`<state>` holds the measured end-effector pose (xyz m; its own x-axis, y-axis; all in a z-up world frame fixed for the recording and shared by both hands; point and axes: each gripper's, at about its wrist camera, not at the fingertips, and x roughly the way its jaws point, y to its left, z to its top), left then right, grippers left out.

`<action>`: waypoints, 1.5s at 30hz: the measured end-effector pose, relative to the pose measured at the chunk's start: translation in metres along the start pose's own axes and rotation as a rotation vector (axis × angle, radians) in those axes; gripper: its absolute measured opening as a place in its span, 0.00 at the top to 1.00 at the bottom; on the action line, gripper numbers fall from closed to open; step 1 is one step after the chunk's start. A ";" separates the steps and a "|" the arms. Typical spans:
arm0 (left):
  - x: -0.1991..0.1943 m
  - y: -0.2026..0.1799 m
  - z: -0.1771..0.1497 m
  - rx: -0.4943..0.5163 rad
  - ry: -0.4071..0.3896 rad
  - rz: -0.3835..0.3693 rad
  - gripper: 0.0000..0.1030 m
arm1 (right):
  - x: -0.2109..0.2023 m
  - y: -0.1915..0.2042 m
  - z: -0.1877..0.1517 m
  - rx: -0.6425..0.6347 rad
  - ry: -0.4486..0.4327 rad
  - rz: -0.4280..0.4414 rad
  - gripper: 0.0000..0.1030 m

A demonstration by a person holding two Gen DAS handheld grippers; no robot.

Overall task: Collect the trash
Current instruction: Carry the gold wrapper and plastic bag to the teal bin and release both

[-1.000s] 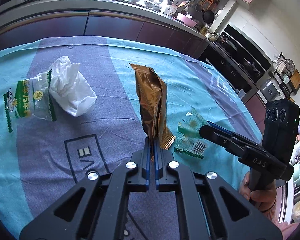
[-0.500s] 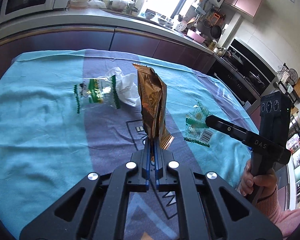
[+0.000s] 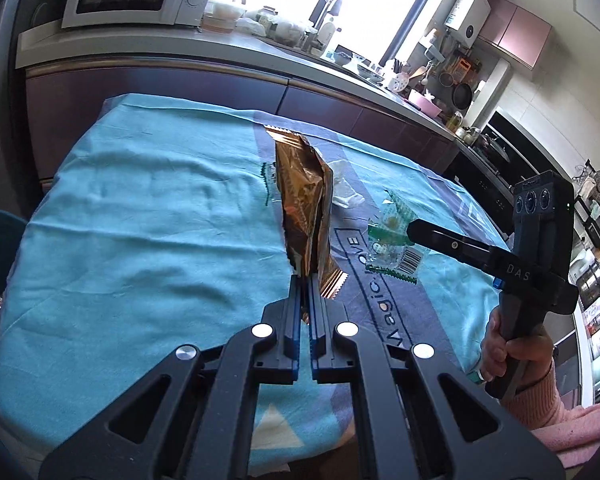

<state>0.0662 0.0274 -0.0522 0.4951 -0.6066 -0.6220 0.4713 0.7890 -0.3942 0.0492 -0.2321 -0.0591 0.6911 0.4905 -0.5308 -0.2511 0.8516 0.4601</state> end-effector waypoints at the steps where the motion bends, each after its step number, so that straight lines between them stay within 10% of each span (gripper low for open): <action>1: -0.004 0.004 -0.003 -0.007 -0.005 0.004 0.96 | 0.004 0.004 0.000 -0.005 0.007 0.008 0.65; 45: -0.135 0.142 -0.026 -0.297 -0.207 0.310 0.96 | 0.145 0.162 0.036 -0.259 0.196 0.277 0.65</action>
<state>0.0475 0.2244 -0.0417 0.7284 -0.3214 -0.6051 0.0643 0.9114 -0.4066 0.1338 -0.0295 -0.0359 0.4382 0.7117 -0.5490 -0.5881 0.6889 0.4237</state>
